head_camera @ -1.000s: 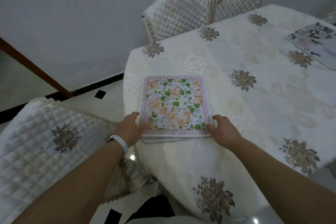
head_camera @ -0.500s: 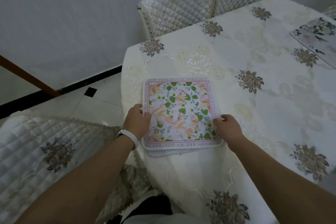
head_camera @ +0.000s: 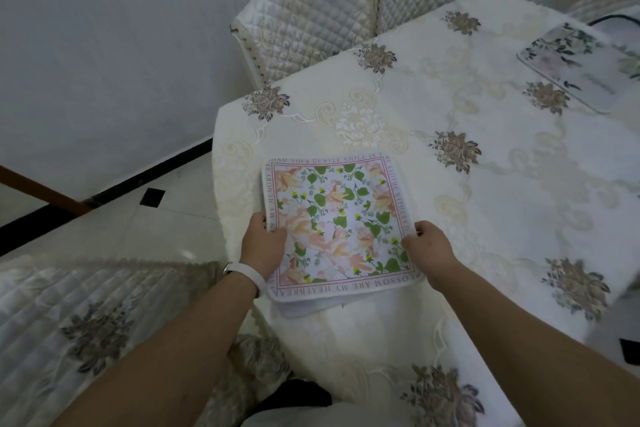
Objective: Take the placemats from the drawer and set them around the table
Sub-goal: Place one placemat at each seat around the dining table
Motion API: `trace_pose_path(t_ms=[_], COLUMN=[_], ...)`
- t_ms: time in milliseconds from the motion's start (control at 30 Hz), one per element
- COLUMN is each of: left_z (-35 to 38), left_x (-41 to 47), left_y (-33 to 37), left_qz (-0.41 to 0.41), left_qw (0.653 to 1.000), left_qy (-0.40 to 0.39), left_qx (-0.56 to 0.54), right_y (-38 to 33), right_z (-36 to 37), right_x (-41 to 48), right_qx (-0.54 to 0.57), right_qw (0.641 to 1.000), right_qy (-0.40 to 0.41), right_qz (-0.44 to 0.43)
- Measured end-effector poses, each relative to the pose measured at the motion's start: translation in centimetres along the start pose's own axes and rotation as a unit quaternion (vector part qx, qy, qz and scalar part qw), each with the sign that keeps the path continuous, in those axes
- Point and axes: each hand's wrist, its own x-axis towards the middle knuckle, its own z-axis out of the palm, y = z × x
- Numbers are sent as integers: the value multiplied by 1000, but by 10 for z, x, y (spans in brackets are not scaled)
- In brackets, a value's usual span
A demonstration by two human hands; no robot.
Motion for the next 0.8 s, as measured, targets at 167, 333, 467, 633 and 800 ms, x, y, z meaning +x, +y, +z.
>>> trace_pose_path(t_ms=[167,333,467,633,800], left_z=[12,39,74,122,155], left_x=[-2,-4,-13,-37,-77], left_y=[11,18,24,27,34], left_qz=[43,64,81,93,110], left_qw=[998,995,988,976,963], left_qy=[-30,-77,-135,-199,-246], left_qx=[-17,-23,-11,7,28], right_y=[-1,17,46,91,135], right_z=[-18,-45,-69,-102,-133], right_x=[-10,-26,-45,-71,-96], right_qx=[-4,20,36,57,93], right_qw=[999,997,991,981,969], right_qy=[31,73,119,171,208], right_qz=[-7,13,40,72,92])
